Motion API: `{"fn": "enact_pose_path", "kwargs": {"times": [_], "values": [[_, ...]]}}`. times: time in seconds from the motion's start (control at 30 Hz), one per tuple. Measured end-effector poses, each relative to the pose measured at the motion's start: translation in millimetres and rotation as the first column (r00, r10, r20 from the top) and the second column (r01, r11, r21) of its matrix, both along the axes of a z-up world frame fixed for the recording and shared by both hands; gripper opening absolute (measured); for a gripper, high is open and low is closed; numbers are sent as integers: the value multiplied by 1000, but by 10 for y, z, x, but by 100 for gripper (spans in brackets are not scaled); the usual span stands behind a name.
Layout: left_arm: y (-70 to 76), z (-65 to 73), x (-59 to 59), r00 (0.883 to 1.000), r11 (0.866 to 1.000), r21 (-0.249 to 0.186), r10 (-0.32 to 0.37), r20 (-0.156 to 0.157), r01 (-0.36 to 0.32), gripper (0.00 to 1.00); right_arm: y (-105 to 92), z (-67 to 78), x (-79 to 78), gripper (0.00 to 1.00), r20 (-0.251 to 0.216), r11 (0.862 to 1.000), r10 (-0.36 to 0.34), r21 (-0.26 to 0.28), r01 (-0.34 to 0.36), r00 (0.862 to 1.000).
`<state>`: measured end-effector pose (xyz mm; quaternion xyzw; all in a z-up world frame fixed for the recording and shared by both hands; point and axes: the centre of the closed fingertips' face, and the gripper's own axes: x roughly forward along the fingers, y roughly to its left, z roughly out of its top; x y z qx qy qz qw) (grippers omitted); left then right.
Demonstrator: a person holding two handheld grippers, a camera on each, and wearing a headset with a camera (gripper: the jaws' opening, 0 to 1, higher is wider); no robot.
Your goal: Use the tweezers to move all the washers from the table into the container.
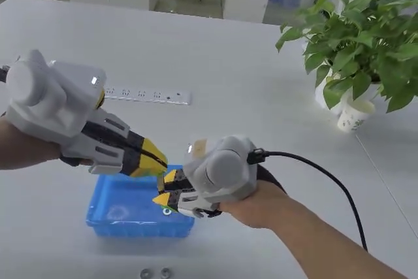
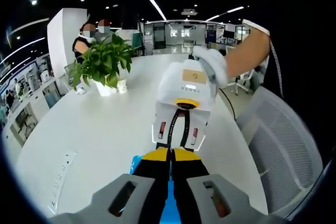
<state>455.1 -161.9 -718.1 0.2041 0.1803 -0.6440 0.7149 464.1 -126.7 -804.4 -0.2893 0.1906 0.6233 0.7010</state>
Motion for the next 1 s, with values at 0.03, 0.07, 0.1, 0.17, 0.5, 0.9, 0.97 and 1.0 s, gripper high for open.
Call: {"fn": "enact_pose_path", "kwargs": {"times": [0.03,0.07,0.1,0.17,0.5,0.9,0.97,1.0], "values": [[1,12,-11,1000,1000,2,-1,2,1,3,1,12,-11,11,-1,1000,-1,3,1,1000],[0,31,-31,1000,1000,3,-3,7,3,3,2,33,-27,11,-1,1000,-2,10,2,1000],[-1,43,-45,1000,1000,3,-4,8,4,3,0,46,-38,11,-1,1000,-4,14,4,1000],[-4,65,-73,1000,1000,3,-6,10,6,3,-6,70,-70,11,-4,1000,-5,22,5,1000],[-54,147,-246,1000,1000,1,-23,20,23,3,-45,150,-233,11,-6,1000,-8,28,8,1000],[-116,103,-429,1000,999,-24,-29,7,29,3,-105,87,-461,12,-46,999,-4,33,6,999],[-121,91,-455,1000,999,-29,-29,0,29,3,-108,77,-495,12,-51,999,-3,36,5,999],[-124,80,-474,1000,999,-32,-30,-2,30,3,-112,65,-518,12,-55,999,-3,36,5,998]]}}
